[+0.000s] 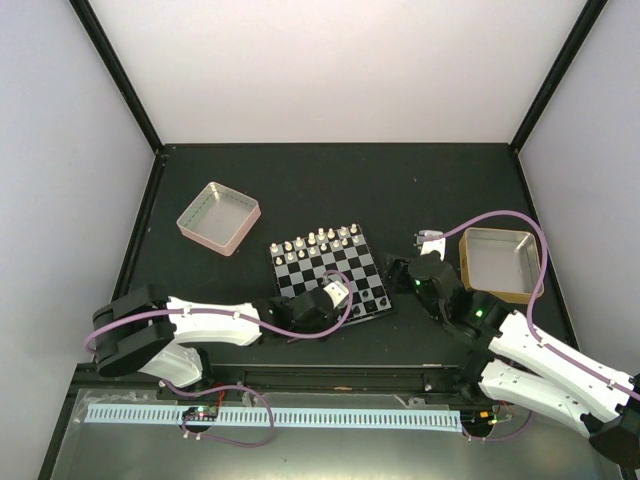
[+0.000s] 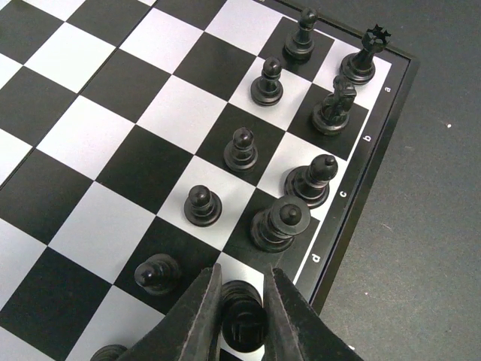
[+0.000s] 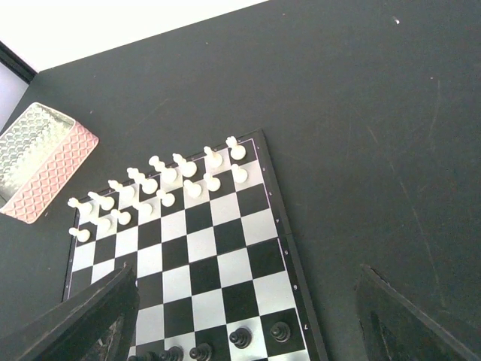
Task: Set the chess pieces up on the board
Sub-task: Place the chess piece on the chessboard, then reset both arms
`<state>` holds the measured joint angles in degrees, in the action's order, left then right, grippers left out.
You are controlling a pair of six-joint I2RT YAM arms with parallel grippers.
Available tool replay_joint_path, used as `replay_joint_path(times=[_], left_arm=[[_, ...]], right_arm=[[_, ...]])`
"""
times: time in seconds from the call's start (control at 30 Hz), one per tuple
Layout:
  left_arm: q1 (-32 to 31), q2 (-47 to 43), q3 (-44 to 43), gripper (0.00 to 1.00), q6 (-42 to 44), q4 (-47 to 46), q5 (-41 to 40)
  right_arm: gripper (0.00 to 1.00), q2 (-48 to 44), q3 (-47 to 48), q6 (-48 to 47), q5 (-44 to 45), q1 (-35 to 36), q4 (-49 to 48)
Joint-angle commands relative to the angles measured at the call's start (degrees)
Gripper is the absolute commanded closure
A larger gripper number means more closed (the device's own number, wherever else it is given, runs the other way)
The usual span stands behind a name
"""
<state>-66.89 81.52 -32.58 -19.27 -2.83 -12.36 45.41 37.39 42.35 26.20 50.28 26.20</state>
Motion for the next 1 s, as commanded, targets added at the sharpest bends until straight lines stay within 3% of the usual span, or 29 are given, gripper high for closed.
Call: replay_joint_path(times=[0.0,0.4,0.57,0.87,0.97], left_arm=[[-0.5,-0.5,0.1,0.83,0.5,-0.3,0.7],[-0.5,-2.0,-1.0,0.74,0.4,1.3,0.6],[-0.4,-7.3,-2.8,0.56,0.1,5.4,-2.1],[0.5,-19.2,-6.9,0.32,-1.9,15.1,-8.7],[2.7,-24.4,-7.8,0.19,-4.6,18.8,-11.1]], right_arm=[[0.21,-0.3,0.8,0.4,0.4,-0.5,-0.4],[0.21,-0.6,0.8,0.6,0.2,-0.5,-0.4],[0.21,-1.4,0.8,0.7,0.5,-0.5,0.0],[0.21,-4.2,1.1,0.9,0.3,-0.6,3.5],[0.19,-5.5,1.6,0.6,0.5,-0.5,6.6]])
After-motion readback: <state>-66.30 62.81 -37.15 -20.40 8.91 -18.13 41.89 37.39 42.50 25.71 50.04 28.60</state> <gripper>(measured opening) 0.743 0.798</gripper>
